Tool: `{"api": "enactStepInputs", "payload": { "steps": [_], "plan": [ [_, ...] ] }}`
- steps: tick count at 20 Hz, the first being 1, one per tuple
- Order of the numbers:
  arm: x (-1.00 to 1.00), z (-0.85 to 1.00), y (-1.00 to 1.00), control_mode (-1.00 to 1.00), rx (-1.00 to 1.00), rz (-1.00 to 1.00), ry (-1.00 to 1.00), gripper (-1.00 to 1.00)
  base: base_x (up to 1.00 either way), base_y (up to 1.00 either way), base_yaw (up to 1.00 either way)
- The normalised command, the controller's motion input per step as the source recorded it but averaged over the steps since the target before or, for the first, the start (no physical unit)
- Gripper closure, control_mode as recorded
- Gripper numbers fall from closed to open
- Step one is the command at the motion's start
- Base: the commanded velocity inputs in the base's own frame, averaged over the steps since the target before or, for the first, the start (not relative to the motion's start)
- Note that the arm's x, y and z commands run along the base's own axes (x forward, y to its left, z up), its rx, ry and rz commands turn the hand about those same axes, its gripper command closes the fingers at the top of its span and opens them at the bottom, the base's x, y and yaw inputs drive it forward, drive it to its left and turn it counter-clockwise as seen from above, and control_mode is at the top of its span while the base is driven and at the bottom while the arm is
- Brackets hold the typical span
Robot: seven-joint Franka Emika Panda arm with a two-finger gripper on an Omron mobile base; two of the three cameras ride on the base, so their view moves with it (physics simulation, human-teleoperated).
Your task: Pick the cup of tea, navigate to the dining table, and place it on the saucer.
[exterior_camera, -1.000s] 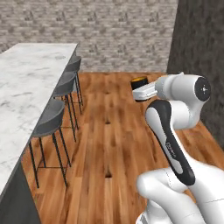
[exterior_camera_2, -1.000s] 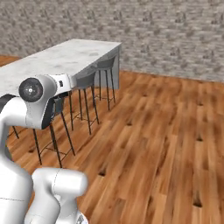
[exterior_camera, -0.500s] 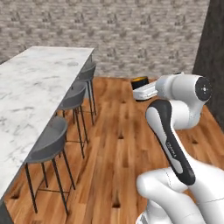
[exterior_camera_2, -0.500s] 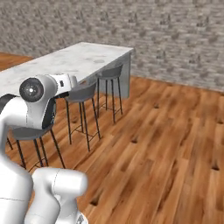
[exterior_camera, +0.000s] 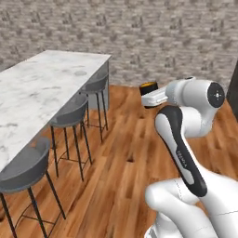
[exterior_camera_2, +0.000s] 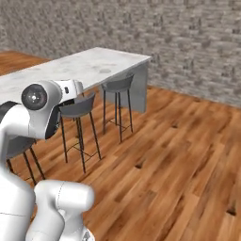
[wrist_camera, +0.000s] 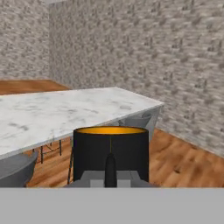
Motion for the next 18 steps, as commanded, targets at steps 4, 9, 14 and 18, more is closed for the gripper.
{"api": "enactStepInputs", "payload": {
  "steps": [4,9,14,18],
  "plan": [
    [0.0,0.0,0.0,1.0,0.0,0.0,0.0,1.0,0.83,-0.84,0.33],
    [0.0,0.0,0.0,1.0,0.0,0.0,0.0,1.0,0.97,-0.79,0.39],
    [0.0,0.0,0.0,1.0,0.0,0.0,0.0,1.0,0.98,-0.83,0.38],
    [0.0,0.0,0.0,1.0,0.0,0.0,0.0,1.0,0.94,-0.88,0.35]
  ]
}}
